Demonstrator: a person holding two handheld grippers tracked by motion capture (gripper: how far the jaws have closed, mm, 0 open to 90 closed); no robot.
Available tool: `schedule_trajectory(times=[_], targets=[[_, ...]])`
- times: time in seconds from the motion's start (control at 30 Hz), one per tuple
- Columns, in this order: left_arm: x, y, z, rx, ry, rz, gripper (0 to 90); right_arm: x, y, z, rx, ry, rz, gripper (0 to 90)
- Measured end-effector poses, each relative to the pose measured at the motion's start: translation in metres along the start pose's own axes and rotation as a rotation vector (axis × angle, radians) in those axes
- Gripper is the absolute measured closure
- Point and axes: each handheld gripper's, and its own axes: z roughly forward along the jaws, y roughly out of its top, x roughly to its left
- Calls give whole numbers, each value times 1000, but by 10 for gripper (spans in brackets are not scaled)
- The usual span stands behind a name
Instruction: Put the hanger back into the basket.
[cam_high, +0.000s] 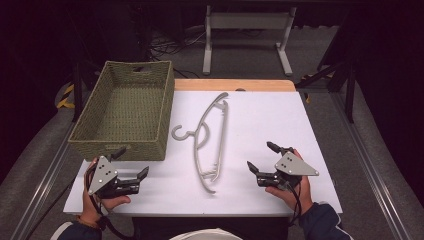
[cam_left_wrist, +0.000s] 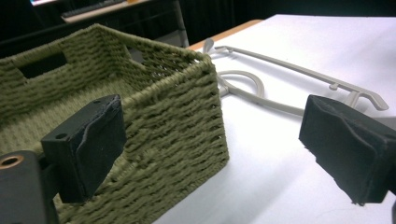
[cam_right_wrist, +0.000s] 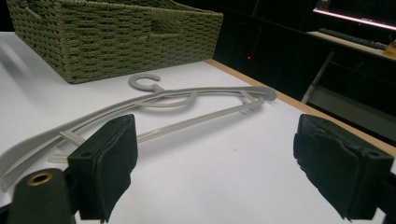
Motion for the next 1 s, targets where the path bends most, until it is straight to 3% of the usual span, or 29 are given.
schedule_trajectory(times=[0.33,0.57,0.83,1.0], targets=[[-2,-7,0,33,-31,-24,82,0,3,9,44,3,16,155],[-4,-9,-4,46,-39,-17,82,10,9,21,85,20,4,169],[-2,-13,-6,57,-48,-39,80,22,20,39,126,71,23,189],[-4,-14,-7,71,-56,-35,79,37,30,59,199,120,37,219]])
